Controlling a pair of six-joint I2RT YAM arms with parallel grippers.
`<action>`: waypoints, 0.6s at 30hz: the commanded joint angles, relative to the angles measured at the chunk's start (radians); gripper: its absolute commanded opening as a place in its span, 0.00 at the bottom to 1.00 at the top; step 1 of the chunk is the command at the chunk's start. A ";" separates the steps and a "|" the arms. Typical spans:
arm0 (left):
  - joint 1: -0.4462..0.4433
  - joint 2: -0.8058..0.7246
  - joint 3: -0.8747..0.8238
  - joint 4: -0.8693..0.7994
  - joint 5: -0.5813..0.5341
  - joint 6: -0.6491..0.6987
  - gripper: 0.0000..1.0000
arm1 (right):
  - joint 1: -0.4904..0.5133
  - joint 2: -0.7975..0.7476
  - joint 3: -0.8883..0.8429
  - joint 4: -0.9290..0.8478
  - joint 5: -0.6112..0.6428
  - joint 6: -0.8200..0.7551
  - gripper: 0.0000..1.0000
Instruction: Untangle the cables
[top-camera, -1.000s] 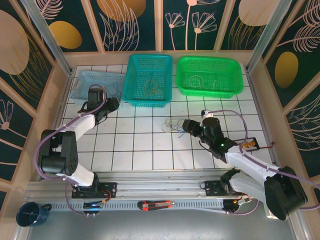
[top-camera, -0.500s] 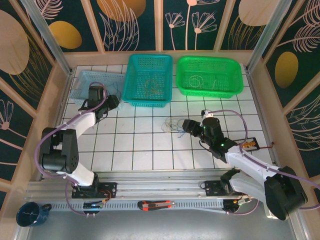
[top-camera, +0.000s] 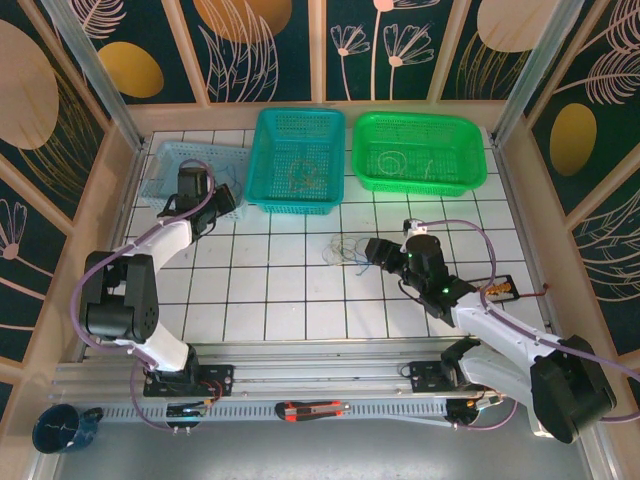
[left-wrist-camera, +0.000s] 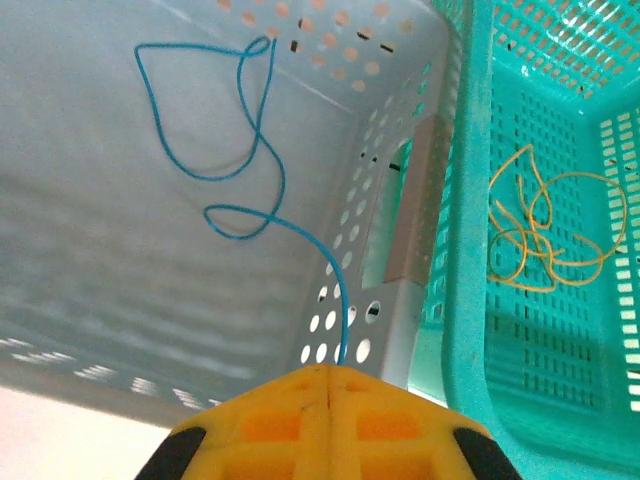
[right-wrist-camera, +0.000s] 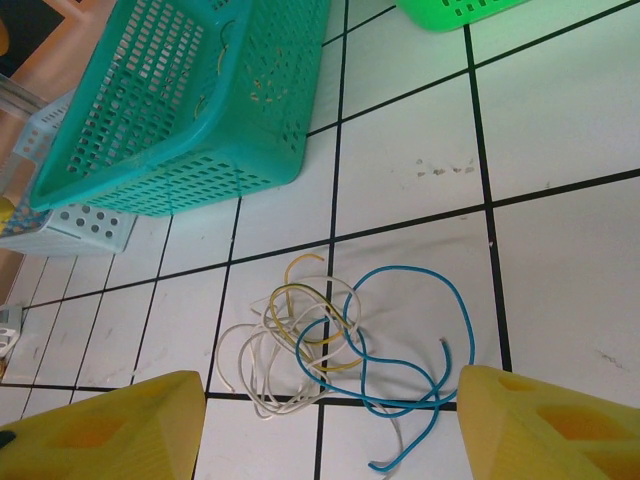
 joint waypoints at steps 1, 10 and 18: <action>-0.006 0.023 0.084 -0.011 -0.051 0.035 0.00 | -0.008 -0.022 0.006 0.011 -0.003 0.009 0.67; 0.045 0.164 0.270 -0.075 -0.142 0.098 0.00 | -0.008 -0.055 0.008 -0.015 0.002 0.003 0.67; 0.159 0.284 0.329 -0.127 -0.193 0.122 0.00 | -0.008 -0.068 0.014 -0.025 0.003 -0.003 0.67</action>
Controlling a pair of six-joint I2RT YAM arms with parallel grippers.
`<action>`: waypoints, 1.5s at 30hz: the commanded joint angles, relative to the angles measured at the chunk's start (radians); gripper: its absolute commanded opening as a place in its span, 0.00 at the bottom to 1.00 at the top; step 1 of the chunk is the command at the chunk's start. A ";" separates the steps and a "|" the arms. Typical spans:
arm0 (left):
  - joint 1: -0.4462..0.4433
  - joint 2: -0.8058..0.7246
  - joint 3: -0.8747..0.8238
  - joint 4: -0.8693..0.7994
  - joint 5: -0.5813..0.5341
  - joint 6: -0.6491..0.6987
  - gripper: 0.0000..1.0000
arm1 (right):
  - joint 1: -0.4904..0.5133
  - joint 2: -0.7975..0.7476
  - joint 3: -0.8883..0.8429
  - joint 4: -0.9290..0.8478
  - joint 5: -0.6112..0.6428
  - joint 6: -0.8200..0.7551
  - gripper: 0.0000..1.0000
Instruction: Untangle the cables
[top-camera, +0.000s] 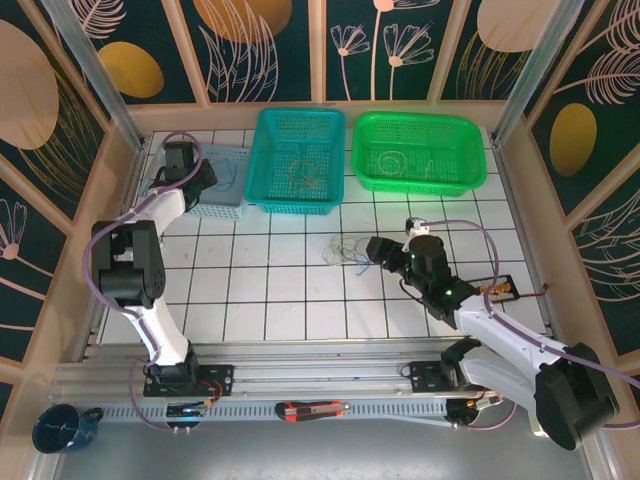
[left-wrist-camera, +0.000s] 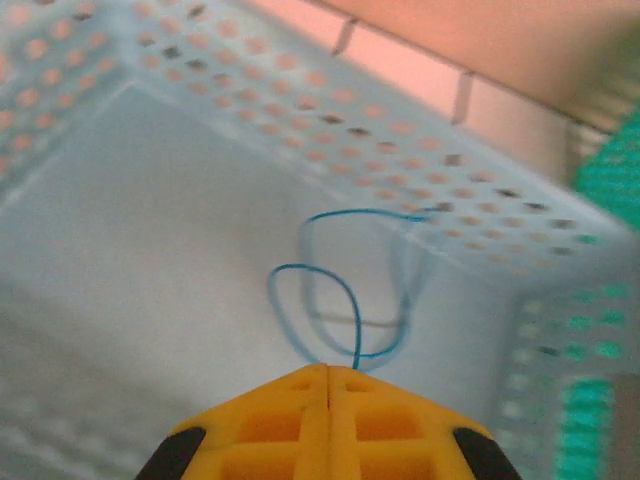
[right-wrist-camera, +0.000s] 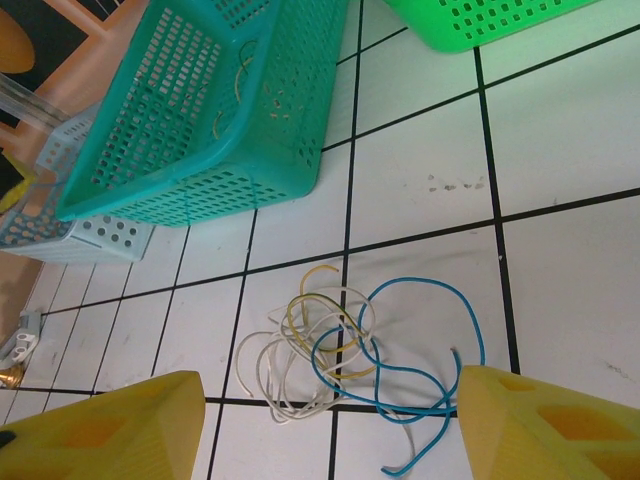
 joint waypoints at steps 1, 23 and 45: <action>0.036 0.032 0.028 -0.064 -0.041 0.033 0.00 | -0.008 -0.025 0.014 -0.014 0.003 -0.005 0.67; 0.037 -0.116 0.090 -0.108 0.097 0.022 0.93 | -0.008 -0.023 0.027 -0.028 -0.001 -0.016 0.67; -0.289 -0.520 -0.434 0.215 0.351 -0.337 0.99 | -0.131 0.361 0.229 -0.015 -0.277 -0.213 0.64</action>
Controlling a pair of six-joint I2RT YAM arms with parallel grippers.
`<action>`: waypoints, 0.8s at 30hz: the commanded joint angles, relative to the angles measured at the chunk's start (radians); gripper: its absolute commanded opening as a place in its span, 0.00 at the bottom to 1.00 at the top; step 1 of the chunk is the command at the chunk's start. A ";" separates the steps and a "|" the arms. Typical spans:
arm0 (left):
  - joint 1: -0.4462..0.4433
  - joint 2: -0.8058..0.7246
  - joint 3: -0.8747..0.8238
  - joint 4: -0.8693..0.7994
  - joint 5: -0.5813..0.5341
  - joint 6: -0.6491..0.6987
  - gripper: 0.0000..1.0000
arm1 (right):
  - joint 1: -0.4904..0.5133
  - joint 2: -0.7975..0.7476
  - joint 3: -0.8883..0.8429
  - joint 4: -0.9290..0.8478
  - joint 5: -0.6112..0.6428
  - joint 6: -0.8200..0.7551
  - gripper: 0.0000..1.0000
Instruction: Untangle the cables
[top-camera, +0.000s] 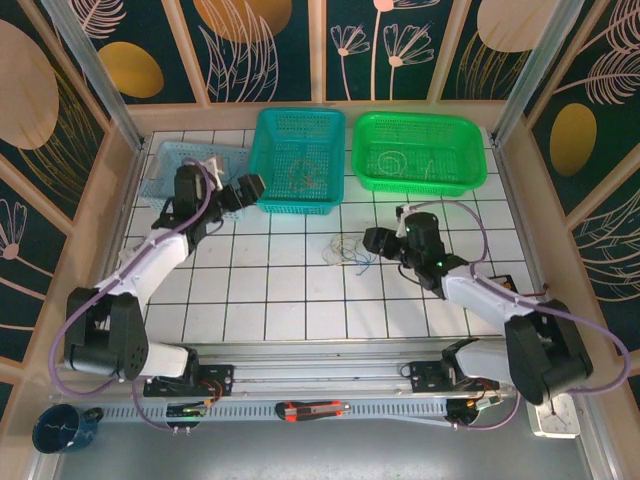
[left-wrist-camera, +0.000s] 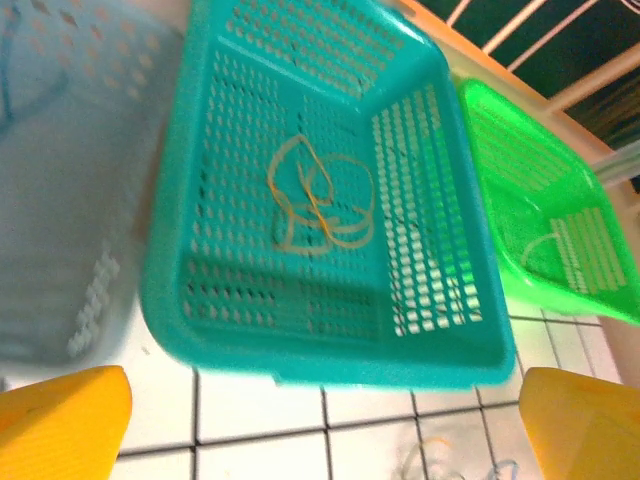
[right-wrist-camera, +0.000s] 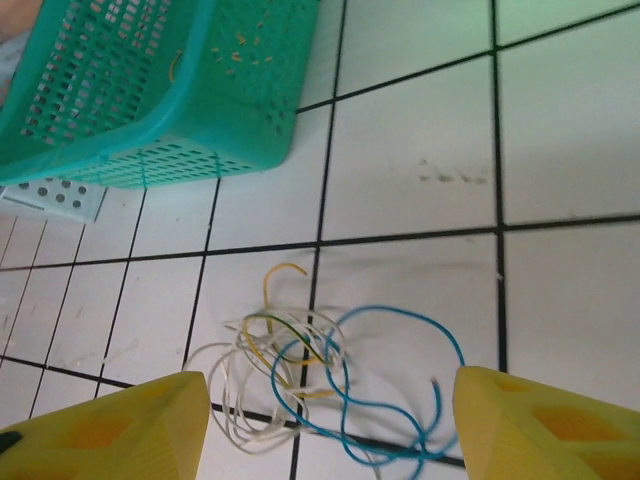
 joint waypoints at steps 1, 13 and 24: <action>-0.079 -0.039 -0.069 0.140 -0.003 -0.141 0.99 | -0.005 0.083 0.074 0.007 -0.075 -0.079 0.64; -0.159 -0.034 -0.153 0.229 -0.034 -0.211 0.99 | 0.027 0.378 0.211 0.095 -0.214 -0.102 0.58; -0.159 0.008 -0.126 0.251 -0.015 -0.212 0.99 | 0.141 0.306 0.153 0.068 -0.143 -0.087 0.52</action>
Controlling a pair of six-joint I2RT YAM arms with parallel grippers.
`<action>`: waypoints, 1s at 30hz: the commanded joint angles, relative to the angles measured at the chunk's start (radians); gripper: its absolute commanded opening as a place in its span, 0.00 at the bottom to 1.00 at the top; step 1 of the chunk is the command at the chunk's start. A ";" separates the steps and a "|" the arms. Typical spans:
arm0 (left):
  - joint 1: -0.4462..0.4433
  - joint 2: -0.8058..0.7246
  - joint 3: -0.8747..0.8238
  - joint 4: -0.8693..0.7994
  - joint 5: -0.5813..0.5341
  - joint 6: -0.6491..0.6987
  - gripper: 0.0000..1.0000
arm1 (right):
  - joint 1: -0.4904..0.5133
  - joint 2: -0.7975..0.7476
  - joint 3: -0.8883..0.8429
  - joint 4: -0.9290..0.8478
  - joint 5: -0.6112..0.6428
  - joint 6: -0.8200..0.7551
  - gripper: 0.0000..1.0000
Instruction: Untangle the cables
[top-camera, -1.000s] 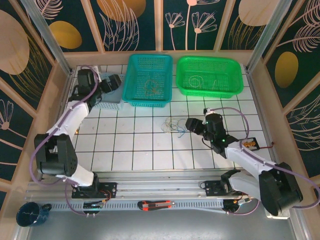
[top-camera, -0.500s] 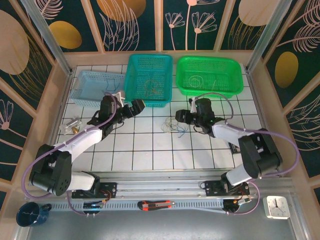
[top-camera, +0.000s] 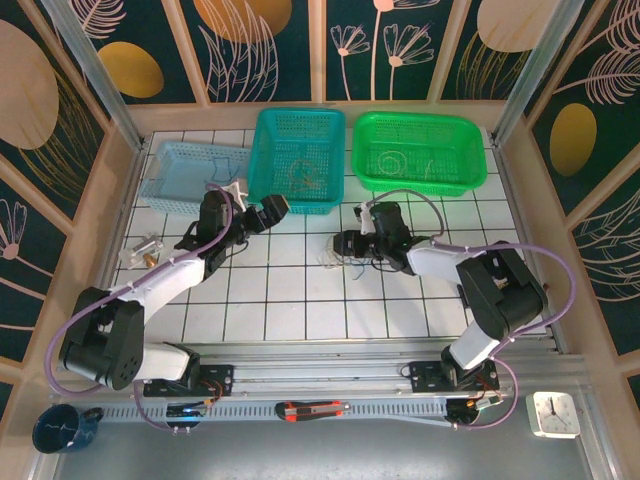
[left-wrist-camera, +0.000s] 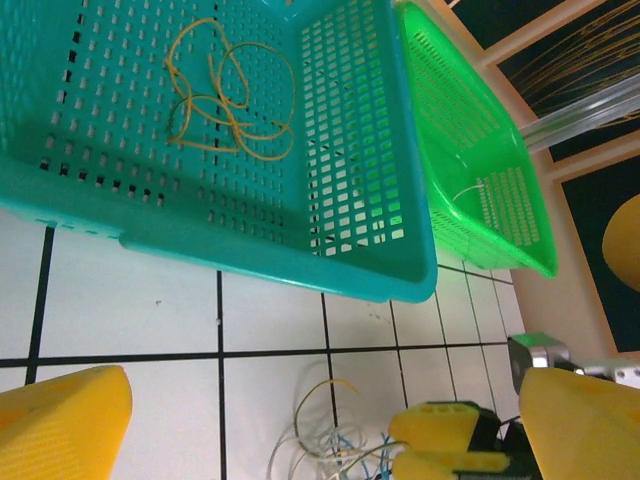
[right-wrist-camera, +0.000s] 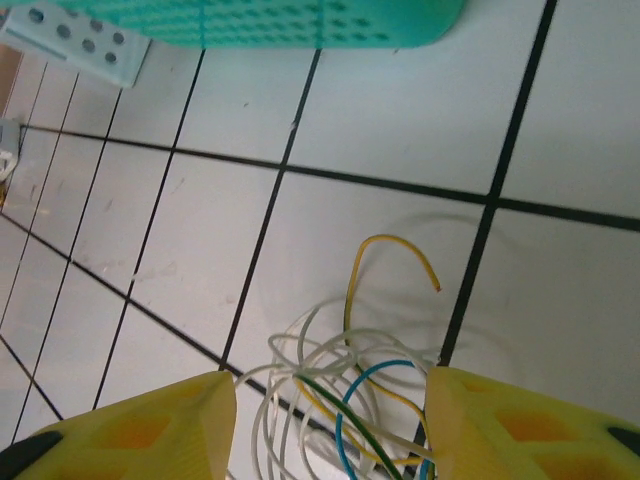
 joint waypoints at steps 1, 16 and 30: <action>0.001 0.021 0.031 0.043 0.013 -0.016 0.99 | 0.033 -0.045 -0.013 -0.011 0.051 -0.013 0.52; 0.001 0.039 0.039 0.060 0.035 -0.027 0.99 | 0.058 -0.050 0.006 -0.077 0.150 -0.065 0.24; -0.003 0.049 0.056 0.049 0.090 0.017 0.99 | 0.068 -0.250 0.007 -0.128 0.124 -0.037 0.00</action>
